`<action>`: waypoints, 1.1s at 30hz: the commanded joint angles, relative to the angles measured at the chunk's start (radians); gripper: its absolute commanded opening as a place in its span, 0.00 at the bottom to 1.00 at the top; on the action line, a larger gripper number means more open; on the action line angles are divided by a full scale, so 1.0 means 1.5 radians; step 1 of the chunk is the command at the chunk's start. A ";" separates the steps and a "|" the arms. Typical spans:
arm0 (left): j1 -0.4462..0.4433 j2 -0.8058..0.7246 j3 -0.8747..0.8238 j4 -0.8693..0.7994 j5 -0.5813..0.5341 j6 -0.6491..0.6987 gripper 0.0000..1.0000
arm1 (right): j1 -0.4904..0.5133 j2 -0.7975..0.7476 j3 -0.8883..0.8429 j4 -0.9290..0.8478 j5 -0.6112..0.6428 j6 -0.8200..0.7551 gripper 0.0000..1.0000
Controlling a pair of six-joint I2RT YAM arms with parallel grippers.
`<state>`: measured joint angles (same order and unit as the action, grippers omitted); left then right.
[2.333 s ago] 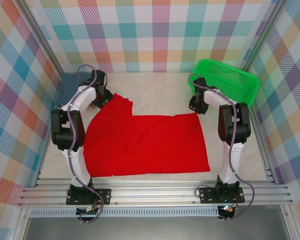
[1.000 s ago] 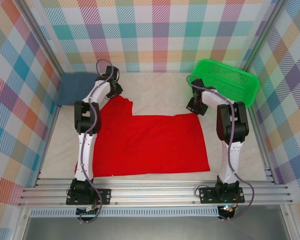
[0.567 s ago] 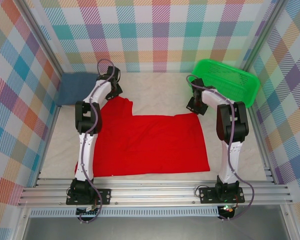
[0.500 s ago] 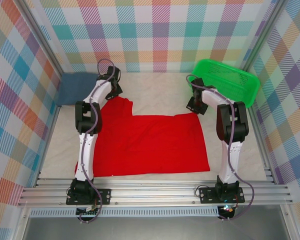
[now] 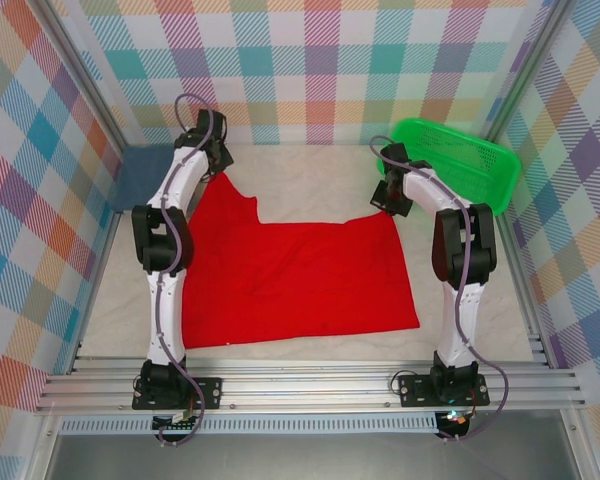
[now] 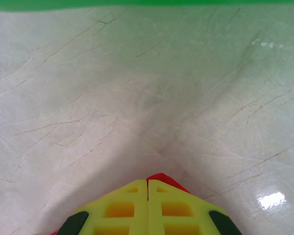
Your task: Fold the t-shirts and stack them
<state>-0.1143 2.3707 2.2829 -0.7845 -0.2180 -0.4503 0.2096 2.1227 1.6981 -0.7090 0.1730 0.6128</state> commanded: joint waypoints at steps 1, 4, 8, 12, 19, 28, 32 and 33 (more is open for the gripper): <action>0.004 -0.051 -0.022 0.001 0.014 0.019 0.00 | 0.004 -0.008 0.008 -0.023 -0.006 -0.008 0.00; 0.004 -0.074 -0.051 0.000 0.026 0.031 0.00 | 0.003 -0.014 0.007 -0.022 -0.011 -0.013 0.00; 0.004 -0.124 -0.122 0.019 0.053 0.035 0.00 | 0.003 -0.025 0.008 -0.019 -0.033 -0.027 0.00; 0.000 -0.199 -0.201 0.024 0.059 0.026 0.00 | 0.003 -0.047 0.000 -0.022 -0.056 -0.037 0.00; -0.007 -0.368 -0.365 -0.011 0.040 -0.003 0.00 | 0.000 -0.100 -0.037 -0.072 -0.078 -0.031 0.00; -0.009 -0.637 -0.629 -0.049 0.051 -0.067 0.00 | -0.005 -0.199 -0.151 -0.109 -0.083 -0.008 0.00; -0.010 -0.742 -0.704 -0.089 0.055 -0.097 0.00 | -0.004 -0.255 -0.218 -0.109 -0.092 0.000 0.00; -0.010 -0.767 -0.718 -0.104 0.054 -0.103 0.00 | -0.004 -0.267 -0.236 -0.111 -0.094 0.000 0.00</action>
<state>-0.1223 1.3033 1.2465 -0.8623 -0.1413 -0.5549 0.2081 1.7855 1.3888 -0.8379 0.0540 0.5941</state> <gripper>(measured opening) 0.048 0.047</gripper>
